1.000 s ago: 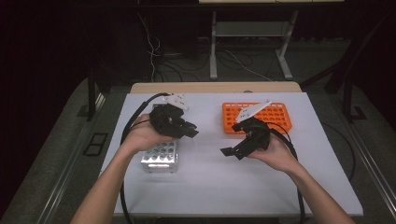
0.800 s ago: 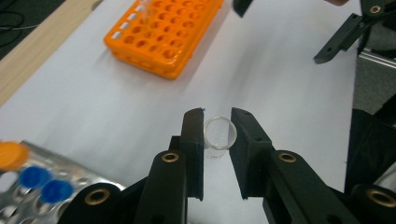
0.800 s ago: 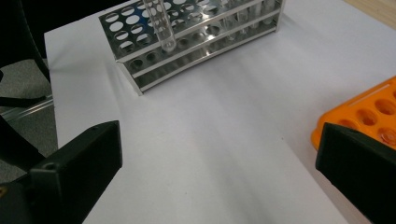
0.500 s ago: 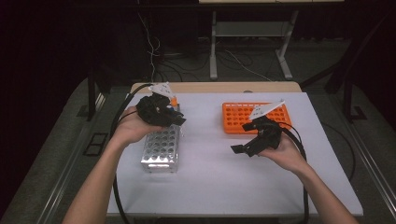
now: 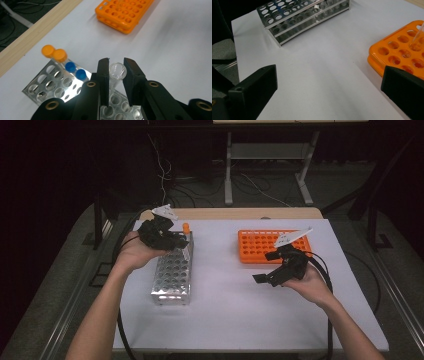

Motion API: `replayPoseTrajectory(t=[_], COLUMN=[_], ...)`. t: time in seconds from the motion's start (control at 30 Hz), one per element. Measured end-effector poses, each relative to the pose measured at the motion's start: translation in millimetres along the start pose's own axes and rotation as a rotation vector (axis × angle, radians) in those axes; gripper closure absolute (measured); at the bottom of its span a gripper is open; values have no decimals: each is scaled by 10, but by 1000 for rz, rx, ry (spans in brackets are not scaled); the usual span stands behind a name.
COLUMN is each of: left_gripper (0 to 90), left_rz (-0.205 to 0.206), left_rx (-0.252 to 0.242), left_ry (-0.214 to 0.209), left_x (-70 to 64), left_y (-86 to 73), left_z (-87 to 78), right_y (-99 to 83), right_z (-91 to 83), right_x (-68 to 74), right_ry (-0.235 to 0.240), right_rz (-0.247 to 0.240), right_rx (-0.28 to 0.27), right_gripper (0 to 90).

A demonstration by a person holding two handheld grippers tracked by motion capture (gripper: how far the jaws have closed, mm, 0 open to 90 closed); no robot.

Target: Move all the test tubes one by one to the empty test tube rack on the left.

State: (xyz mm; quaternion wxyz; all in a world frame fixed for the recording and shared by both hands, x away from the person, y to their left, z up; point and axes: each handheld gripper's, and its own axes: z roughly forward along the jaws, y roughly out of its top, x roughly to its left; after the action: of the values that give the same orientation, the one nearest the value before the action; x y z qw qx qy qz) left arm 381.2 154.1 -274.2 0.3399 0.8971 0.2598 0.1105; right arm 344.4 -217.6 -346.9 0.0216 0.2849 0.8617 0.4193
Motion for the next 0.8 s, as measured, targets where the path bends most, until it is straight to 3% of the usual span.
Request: replayPoseTrajectory(t=[0.4,0.8], left_gripper=[744,744], left_rz=[-45,-72], left_rx=[5,12], left_ry=[47,47], left_x=[169,228], left_y=[-86,-177], left_z=[105,305], right_y=[-69,-79], right_z=[-1,-4], right_x=[-34,-87], right_ry=[-3,1], right_rz=[12,23], right_rx=[-7,-32], right_gripper=[1,1])
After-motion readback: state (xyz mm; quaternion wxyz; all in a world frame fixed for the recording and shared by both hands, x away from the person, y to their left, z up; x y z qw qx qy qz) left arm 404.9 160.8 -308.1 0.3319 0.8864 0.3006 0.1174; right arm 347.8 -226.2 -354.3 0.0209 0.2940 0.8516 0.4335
